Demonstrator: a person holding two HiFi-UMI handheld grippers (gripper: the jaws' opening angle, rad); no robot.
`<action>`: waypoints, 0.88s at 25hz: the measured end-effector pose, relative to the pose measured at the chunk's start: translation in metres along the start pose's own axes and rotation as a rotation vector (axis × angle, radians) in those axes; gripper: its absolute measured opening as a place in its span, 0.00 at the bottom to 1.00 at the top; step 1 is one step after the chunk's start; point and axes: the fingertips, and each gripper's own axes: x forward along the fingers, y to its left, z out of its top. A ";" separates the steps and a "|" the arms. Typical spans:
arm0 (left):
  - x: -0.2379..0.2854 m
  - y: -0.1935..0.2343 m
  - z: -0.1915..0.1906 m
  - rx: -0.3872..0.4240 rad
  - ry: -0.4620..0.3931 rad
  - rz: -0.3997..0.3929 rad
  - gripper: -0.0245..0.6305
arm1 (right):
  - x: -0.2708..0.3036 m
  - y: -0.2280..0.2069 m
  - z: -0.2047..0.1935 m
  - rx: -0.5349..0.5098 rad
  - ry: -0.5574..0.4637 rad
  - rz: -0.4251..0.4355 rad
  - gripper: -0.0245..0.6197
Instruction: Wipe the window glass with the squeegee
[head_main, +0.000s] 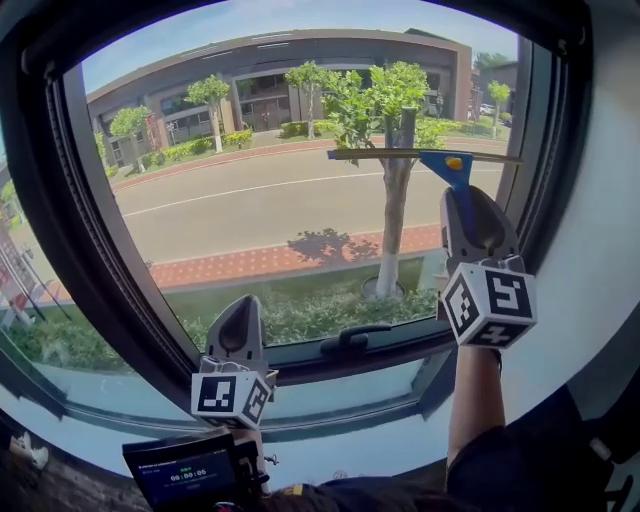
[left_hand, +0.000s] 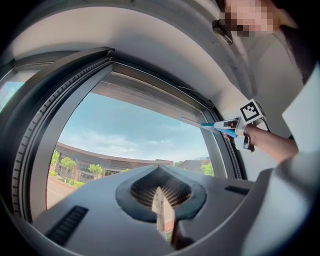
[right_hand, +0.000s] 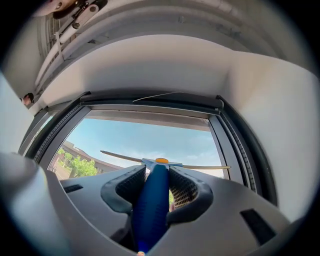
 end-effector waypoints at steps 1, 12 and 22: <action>-0.001 -0.001 0.000 0.000 0.002 0.001 0.04 | 0.006 -0.004 0.009 0.002 -0.015 -0.003 0.26; 0.000 -0.002 -0.002 0.002 0.003 0.011 0.04 | 0.076 -0.047 0.105 -0.049 -0.188 -0.060 0.26; -0.004 0.009 0.002 0.016 -0.009 0.059 0.04 | 0.136 -0.060 0.142 -0.081 -0.288 -0.042 0.26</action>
